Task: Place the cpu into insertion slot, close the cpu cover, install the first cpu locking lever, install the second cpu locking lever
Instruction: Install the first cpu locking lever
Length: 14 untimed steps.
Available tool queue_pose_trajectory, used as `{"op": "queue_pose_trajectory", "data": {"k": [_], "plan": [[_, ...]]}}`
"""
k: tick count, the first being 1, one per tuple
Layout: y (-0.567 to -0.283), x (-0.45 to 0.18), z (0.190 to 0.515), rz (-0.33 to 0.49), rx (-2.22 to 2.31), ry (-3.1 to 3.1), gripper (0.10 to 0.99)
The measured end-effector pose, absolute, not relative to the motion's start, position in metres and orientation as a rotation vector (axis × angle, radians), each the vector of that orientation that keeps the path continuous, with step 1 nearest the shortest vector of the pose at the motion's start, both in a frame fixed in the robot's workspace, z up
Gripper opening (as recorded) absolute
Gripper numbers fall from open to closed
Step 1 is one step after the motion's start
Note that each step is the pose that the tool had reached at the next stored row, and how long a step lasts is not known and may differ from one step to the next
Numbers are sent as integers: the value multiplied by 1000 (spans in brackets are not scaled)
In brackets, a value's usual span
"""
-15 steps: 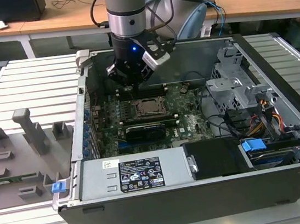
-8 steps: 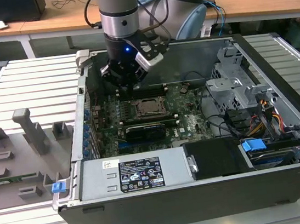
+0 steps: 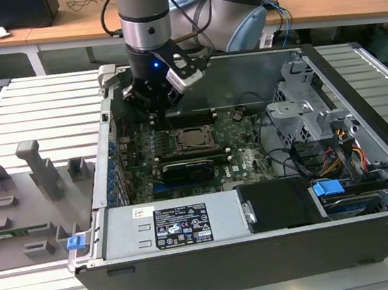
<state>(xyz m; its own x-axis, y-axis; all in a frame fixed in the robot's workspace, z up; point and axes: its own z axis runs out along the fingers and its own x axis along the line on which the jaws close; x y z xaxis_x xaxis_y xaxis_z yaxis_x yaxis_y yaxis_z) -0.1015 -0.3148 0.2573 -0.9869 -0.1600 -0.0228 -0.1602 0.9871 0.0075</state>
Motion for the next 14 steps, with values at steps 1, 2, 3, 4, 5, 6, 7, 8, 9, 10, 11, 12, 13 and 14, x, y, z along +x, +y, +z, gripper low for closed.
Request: {"op": "queue_pose_trajectory", "data": {"k": [1,2,3,4,5,6,7,8,9,10,11,12,13,14], "plan": [[-314,-102,257,14,-251,3109,106],[-314,-103,257,15,-251,3109,106],[-312,-103,257,15,-251,3109,106],[-311,-104,257,15,-251,3109,106],[-310,-104,257,16,-251,3109,106],[-308,-105,257,18,-251,3109,106],[-307,-105,257,21,-250,3109,106],[-307,-106,257,24,-246,3109,106],[-307,-106,257,28,-237,3110,106],[-307,-107,257,31,-232,3110,106],[-306,-107,257,34,-230,3110,106],[-306,-107,257,36,-229,3110,106],[-305,-108,257,37,-229,3110,106],[-304,-108,257,37,-230,3110,106]]}}
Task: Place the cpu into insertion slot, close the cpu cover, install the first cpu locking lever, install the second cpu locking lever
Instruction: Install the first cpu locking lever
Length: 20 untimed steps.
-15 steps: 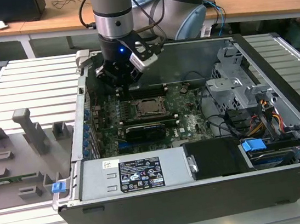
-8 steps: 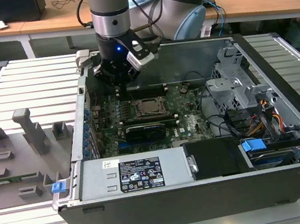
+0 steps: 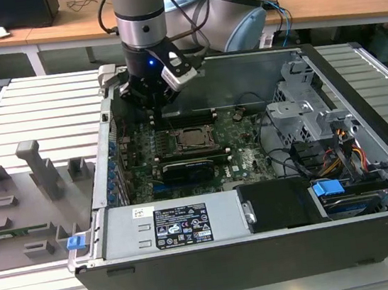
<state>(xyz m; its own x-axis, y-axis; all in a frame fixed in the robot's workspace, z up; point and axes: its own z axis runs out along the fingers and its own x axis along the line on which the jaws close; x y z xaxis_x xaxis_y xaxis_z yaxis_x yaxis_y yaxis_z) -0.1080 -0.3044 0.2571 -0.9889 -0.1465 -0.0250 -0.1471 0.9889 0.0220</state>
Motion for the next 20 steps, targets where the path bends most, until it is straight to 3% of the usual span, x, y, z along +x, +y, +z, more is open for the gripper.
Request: {"op": "queue_pose_trajectory", "data": {"k": [20], "plan": [[-288,-91,257,38,-195,3112,106]]}}
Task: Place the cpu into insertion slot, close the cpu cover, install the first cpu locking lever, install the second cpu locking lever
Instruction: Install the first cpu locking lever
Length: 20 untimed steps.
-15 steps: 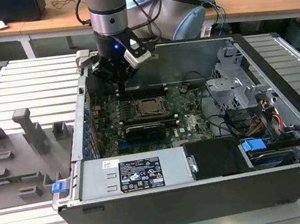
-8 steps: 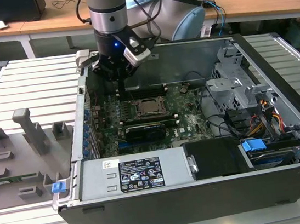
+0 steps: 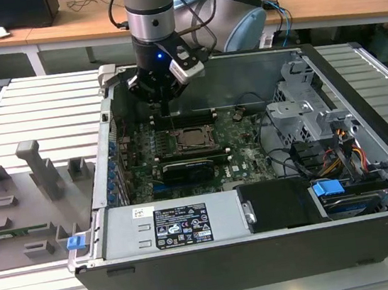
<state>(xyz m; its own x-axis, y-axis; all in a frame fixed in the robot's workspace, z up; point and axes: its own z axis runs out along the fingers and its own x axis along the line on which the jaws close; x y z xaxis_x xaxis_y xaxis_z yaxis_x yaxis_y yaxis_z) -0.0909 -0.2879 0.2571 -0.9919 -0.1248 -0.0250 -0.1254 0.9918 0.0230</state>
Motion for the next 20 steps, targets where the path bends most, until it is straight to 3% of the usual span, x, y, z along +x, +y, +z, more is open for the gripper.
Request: {"op": "queue_pose_trajectory", "data": {"k": [20], "plan": [[-288,-77,254,35,-183,3113,106]]}}
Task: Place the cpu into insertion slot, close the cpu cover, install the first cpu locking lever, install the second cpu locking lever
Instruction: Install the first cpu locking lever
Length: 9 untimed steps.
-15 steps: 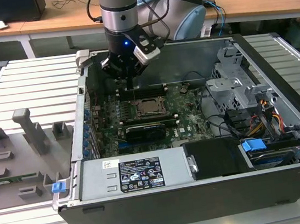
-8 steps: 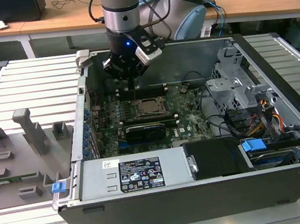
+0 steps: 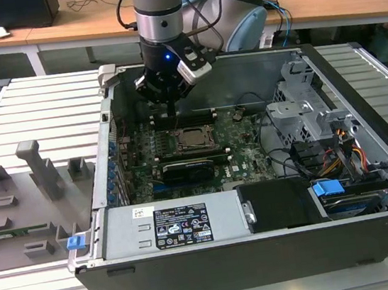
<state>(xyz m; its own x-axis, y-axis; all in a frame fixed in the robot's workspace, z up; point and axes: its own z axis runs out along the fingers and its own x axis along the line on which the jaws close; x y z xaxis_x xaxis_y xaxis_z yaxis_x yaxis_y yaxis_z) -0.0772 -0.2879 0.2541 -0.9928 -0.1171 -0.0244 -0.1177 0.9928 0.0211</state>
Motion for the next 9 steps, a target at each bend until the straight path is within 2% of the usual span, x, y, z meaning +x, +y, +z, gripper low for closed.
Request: {"op": "queue_pose_trajectory", "data": {"k": [6,9], "plan": [[-288,-64,252,39,-183,3113,106],[-288,-59,249,94,-166,3110,106]]}}
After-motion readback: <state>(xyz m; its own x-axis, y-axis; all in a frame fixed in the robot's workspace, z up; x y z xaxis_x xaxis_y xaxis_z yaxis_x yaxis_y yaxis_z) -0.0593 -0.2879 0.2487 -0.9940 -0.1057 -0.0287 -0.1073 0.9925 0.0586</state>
